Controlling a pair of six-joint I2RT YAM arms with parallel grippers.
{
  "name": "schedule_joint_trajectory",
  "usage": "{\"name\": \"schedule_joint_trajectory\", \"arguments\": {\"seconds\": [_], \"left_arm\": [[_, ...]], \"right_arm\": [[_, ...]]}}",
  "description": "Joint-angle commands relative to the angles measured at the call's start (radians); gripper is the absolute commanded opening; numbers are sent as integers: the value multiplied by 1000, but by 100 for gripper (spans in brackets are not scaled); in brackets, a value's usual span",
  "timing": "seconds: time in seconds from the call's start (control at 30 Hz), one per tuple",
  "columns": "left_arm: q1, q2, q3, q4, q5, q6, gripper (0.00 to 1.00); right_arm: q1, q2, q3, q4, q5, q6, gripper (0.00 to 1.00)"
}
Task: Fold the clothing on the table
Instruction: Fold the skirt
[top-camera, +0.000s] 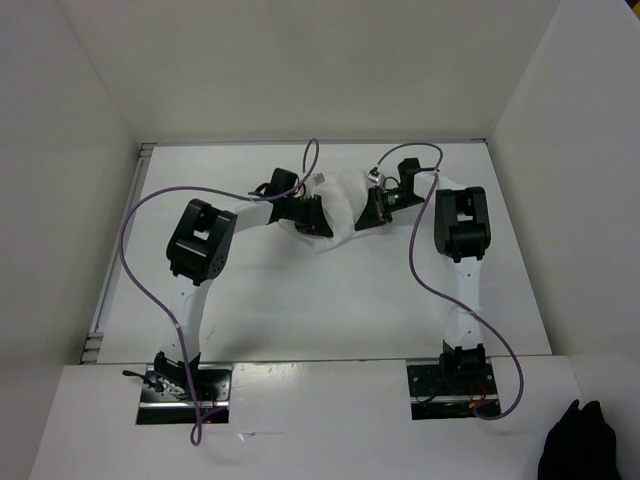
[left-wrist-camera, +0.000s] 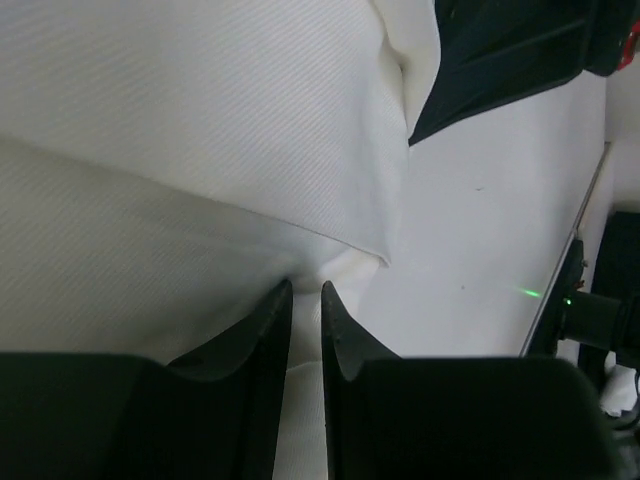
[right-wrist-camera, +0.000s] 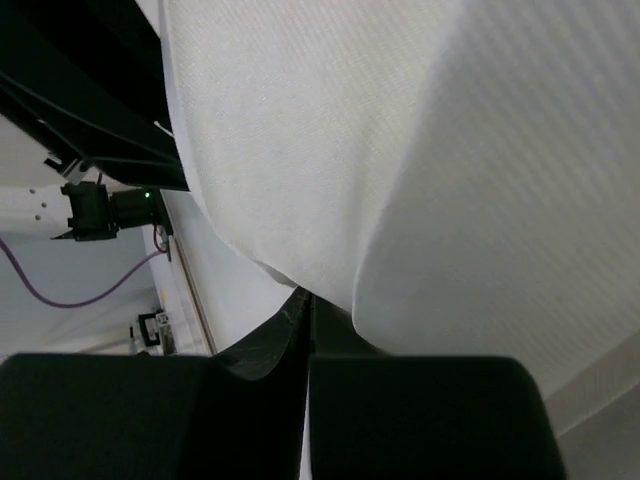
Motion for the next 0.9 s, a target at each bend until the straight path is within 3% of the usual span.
{"name": "schedule_joint_trajectory", "arguments": {"seconds": [0.0,0.07,0.13,0.17,0.2,0.23,0.3,0.43,0.53,0.57,0.7,0.8,0.87], "left_arm": [[2,-12,24,-26,-69,38,25],[2,-74,8,-26,-106,38,28],[2,-165,-11,-13,-131,29,33],[2,-198,-20,-13,-157,29,41],[-8,-265,-20,-13,-169,29,45],[-8,-300,-20,-13,-181,29,48],[-17,-397,-10,-59,-237,29,61],[-28,-566,-9,-116,-342,38,89],[-49,-698,-29,-209,-483,48,92],[-49,-760,-42,-270,-531,48,98],[-49,-971,-165,-372,-816,38,100],[-49,-1225,-328,-384,-918,28,100],[-49,-1314,-423,-394,-951,28,100]], "right_arm": [[8,-17,59,31,41,7,0],[8,-110,6,45,41,7,0],[8,-213,-72,91,56,7,16],[8,-332,-94,91,79,16,26],[8,-397,-118,111,133,16,40],[8,-466,-181,161,176,44,72],[8,-668,-229,194,313,91,99],[-26,-864,-258,112,380,82,99],[-77,-982,-301,64,380,53,99],[-86,-1016,-318,53,402,44,99],[-98,-1229,-442,41,533,13,99],[-98,-1472,-523,53,677,48,99],[-98,-1572,-589,74,734,79,99]]}}
